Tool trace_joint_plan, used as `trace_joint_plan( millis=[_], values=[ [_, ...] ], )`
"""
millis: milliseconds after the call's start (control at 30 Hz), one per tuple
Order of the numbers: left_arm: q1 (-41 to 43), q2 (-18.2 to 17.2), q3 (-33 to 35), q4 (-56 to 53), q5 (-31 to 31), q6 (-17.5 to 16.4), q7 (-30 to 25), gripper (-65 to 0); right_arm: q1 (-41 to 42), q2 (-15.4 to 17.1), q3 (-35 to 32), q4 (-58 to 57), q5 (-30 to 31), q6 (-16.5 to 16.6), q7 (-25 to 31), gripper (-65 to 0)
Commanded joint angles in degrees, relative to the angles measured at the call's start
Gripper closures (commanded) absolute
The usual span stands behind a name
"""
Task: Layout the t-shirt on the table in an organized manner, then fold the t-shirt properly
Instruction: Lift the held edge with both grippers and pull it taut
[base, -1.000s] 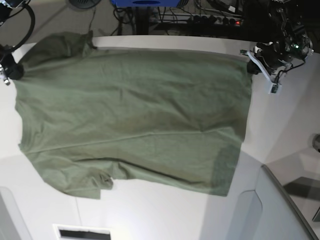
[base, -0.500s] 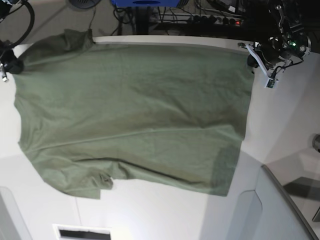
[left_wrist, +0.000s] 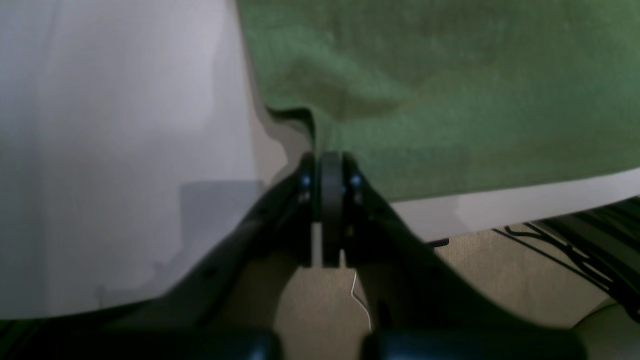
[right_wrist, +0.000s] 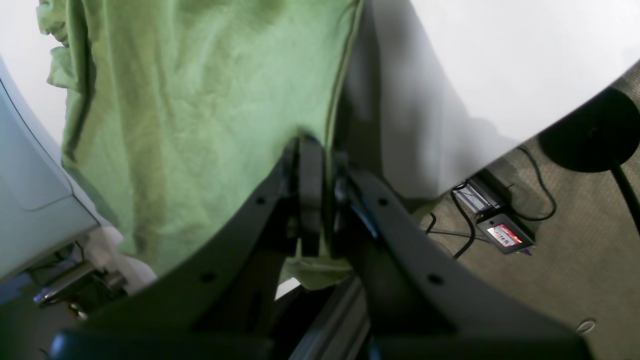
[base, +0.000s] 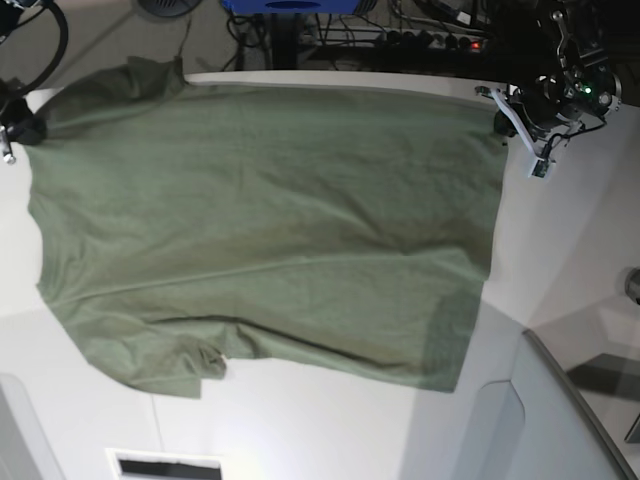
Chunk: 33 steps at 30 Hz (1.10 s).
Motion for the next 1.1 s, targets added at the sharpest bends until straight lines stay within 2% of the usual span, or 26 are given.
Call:
trace_joint_plan(
  millis=[0,100,167,367,467,633,800,1067],
  values=[
    [-0.81,-0.86,-0.05,0.19,0.06,0.0,-0.66,0.0,1.79,1.18,-0.89,-0.58,0.64,0.09,0.77,0.0],
    [-5.56,-1.47,3.38,-3.06,1.21,0.53,-0.66,0.0,7.59,4.79,-6.52,-8.84,-2.08,0.09,1.21,0.0],
    [-9.34,-1.56,5.58,-5.34,3.67,2.55,-0.66,0.0,11.46,6.54,-8.98,-14.47,-3.14,0.09,1.21,0.0],
    [-16.02,-1.56,9.45,-8.95,8.41,3.52,-0.57,0.0,16.91,8.3,-8.81,-20.53,-3.84,-0.79,1.12,0.0],
    [-15.05,-1.56,9.71,-9.04,9.12,3.43,-0.57,0.0,15.33,7.95,-7.4,-19.92,-3.49,-3.6,1.21,0.0],
    [-9.95,-1.83,9.18,-7.72,8.59,3.43,-0.57,0.0,10.93,7.86,-2.83,-18.6,-3.31,-3.6,0.77,0.0],
    [-4.24,-3.06,9.1,-3.94,8.59,3.34,-0.57,0.0,6.8,6.54,-2.56,-11.92,-3.4,-3.6,0.77,0.0],
    [-2.83,-2.88,9.27,-3.41,9.03,3.34,-0.57,0.0,6.62,5.4,-2.56,-12.71,-3.75,-3.69,0.77,0.0]
  ],
)
